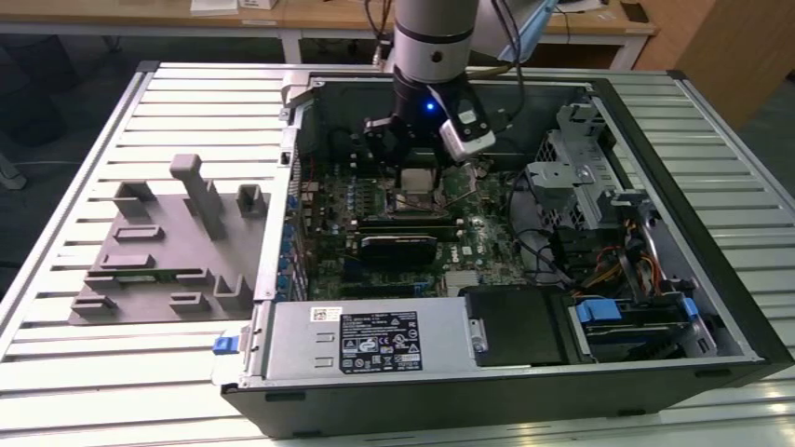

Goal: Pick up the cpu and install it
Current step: 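Pick up the cpu and move it towards the insertion slot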

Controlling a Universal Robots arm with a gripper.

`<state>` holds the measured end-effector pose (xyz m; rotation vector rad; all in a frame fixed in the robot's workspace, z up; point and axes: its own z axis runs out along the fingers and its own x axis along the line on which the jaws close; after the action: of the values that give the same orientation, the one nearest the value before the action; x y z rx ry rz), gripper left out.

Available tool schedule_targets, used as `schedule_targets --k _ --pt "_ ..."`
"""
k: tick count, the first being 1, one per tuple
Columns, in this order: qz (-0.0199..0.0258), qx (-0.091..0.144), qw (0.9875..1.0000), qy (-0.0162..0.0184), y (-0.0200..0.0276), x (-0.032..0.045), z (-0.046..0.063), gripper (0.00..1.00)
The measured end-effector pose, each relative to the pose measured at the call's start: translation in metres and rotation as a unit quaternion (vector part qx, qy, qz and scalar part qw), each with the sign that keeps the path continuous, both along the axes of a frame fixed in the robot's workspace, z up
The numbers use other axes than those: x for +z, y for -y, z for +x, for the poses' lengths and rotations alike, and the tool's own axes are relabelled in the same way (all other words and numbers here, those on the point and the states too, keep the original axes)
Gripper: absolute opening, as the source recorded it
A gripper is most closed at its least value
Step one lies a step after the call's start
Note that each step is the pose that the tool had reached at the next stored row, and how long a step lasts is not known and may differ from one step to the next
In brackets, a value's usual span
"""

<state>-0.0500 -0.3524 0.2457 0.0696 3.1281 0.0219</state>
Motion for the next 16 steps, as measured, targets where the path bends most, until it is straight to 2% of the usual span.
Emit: schedule_targets --k 6,11,16 --pt "-0.0047 0.000 1.0000 -0.0004 -0.0047 -0.0047 0.003 0.54" --pt "-0.0082 0.000 1.0000 -0.0007 -0.0106 -0.0093 0.003 0.54" --pt "-0.0093 0.000 1.0000 -0.0007 -0.0111 -0.0105 0.004 0.54"
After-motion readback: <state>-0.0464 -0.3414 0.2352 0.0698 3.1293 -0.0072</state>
